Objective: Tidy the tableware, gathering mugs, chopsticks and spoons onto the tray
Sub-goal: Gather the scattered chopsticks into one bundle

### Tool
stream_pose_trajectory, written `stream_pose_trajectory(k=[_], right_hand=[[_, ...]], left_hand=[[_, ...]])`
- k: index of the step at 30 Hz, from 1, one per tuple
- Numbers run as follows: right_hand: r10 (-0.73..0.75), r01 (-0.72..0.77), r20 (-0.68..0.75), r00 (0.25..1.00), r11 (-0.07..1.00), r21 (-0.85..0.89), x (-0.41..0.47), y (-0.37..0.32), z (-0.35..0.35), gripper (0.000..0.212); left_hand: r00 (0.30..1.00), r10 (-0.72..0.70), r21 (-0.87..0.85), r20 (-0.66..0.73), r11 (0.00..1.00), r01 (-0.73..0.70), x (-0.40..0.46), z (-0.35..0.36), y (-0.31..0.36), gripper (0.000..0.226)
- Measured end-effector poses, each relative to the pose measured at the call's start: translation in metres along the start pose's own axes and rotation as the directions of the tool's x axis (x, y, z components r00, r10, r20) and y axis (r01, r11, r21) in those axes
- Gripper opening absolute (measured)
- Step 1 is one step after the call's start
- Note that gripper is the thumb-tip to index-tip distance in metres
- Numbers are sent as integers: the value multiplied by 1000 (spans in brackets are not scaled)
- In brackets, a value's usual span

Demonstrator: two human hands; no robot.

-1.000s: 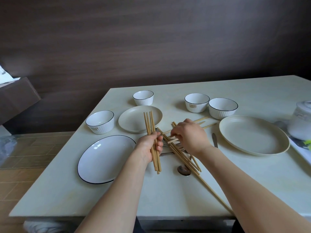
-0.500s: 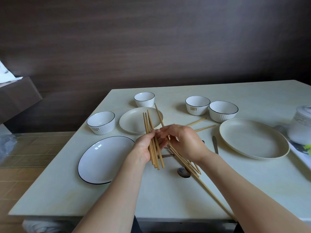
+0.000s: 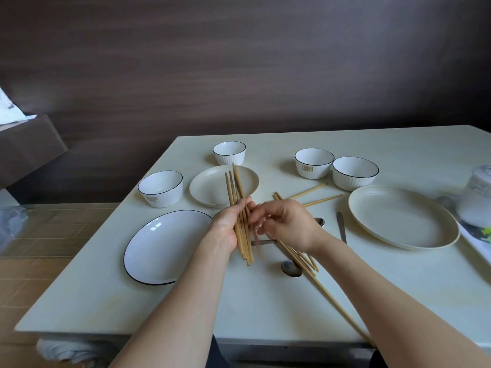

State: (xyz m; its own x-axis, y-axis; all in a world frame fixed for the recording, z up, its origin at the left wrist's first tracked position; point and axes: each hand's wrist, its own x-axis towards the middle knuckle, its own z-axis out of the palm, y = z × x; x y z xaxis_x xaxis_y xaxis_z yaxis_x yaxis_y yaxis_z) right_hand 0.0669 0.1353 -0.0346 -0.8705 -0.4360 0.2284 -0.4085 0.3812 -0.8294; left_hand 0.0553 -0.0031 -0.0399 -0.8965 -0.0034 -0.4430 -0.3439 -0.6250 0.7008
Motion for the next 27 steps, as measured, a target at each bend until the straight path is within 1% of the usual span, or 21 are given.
stream_pose_trajectory(k=[1, 2, 3, 4, 5, 6, 8, 10, 12, 15, 16, 18, 20, 22, 24, 27], right_hand=[[58, -50, -72, 996, 992, 114, 2, 0, -2, 39], [118, -89, -156, 981, 979, 183, 5, 2, -7, 39], [170, -126, -239, 956, 974, 186, 7, 6, -11, 37], [211, -175, -303, 929, 974, 140, 9, 12, -16, 33], [244, -243, -337, 909, 969, 45, 10, 18, -21, 28], [280, -323, -339, 898, 943, -76, 10, 23, -24, 25], [365, -433, -259, 894, 852, -293, 9, 28, -25, 18], [428, -434, -127, 895, 767, -472, 6, 27, -20, 2], [469, -397, -36, 883, 702, -592, 4, 24, -14, 16], [502, -346, 1, 865, 597, -724, 3, 26, -12, 35], [510, -336, 8, 860, 577, -745, 3, 26, -12, 39], [506, -324, 4, 862, 558, -764, 3, 27, -13, 39], [451, -311, -37, 892, 551, -775, 3, 29, -12, 29], [385, -307, -89, 919, 555, -773, 4, 32, -12, 13], [361, -312, -111, 926, 567, -763, 5, 36, -11, 13], [359, -320, -127, 925, 555, -768, 5, 37, -11, 7]], left_hand=[[1000, 0, 2, -15, 1000, 0, 0, 0, 0, 24], [1000, -12, -21, -23, 1000, 11, 1, -1, 0, 23], [999, -27, -43, -26, 999, 26, 3, -2, 0, 21], [999, -38, -49, -26, 998, 36, 3, -3, 0, 19], [999, -41, -44, -28, 998, 40, 4, -3, 0, 18], [999, -41, -34, -28, 999, 40, 3, -4, 1, 17], [999, -45, -18, -28, 999, 44, 2, -3, 0, 19], [998, -55, -7, -22, 998, 55, 1, -2, 0, 22], [998, -62, 0, -22, 998, 62, 3, -3, 0, 23], [998, -58, 18, -31, 998, 59, 6, -6, -1, 24], [998, -58, 21, -37, 998, 59, 7, -7, -1, 23], [997, -57, 28, -46, 998, 59, 8, -8, -2, 23], [998, -54, 38, -45, 998, 56, 8, -8, -3, 23], [998, -50, 48, -41, 998, 51, 8, -6, -4, 24], [998, -50, 54, -35, 997, 52, 6, -5, -4, 25], [998, -55, 60, -30, 997, 57, 4, -5, -4, 26]])
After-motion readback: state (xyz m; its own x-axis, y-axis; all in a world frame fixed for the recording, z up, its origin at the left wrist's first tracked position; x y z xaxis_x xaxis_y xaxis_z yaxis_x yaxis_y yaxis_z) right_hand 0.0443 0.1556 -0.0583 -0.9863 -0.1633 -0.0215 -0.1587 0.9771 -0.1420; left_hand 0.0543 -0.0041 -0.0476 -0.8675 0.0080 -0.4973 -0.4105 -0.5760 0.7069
